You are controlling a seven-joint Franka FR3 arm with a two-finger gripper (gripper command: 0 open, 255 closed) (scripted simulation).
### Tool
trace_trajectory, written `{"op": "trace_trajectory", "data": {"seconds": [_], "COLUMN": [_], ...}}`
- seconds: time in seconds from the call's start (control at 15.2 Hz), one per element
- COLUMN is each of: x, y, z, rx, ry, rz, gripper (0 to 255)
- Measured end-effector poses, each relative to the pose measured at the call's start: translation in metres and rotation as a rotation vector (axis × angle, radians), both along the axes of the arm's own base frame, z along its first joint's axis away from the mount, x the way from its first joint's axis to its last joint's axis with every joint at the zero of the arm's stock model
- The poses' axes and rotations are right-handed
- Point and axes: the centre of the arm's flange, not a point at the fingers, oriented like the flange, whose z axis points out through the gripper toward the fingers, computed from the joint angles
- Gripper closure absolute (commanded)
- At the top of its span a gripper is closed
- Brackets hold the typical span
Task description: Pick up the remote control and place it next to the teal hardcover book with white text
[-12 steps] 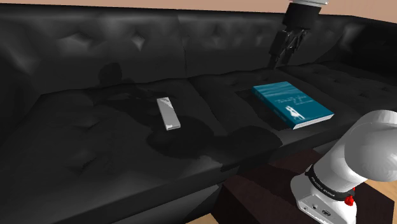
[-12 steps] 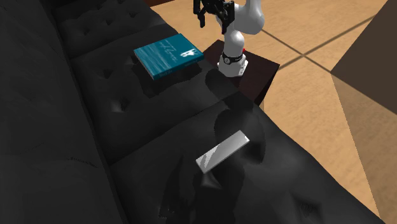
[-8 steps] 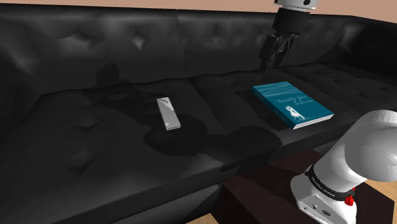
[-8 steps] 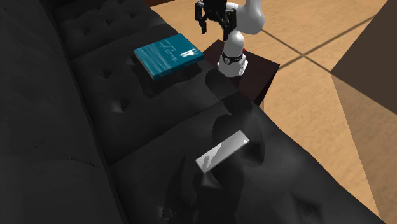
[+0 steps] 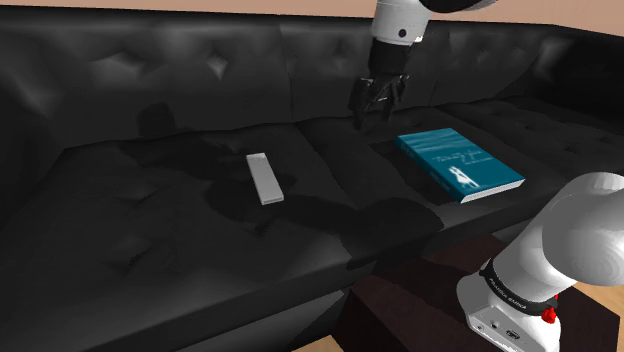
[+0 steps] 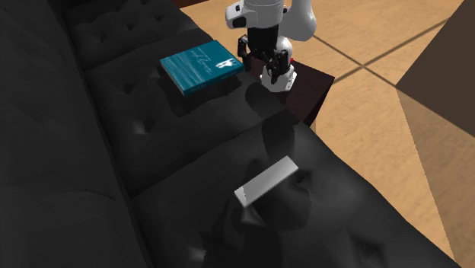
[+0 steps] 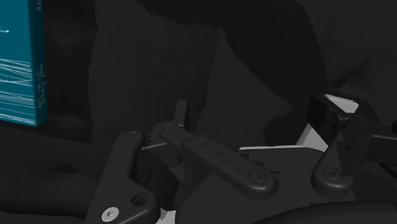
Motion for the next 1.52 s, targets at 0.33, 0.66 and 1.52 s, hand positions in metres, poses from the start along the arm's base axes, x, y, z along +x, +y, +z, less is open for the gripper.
{"op": "trace_trajectory", "data": {"seconds": [0.33,0.66,1.52], "x": [0.041,0.085,0.197], "y": [0.038,0.077,0.165], "z": [-0.034,-0.070,-0.153], "rx": [-0.011,-0.021,-0.045], "ry": [0.009,0.017,0.039], "rz": [-0.025,-0.049,-0.110], "gripper": [0,0,0]}}
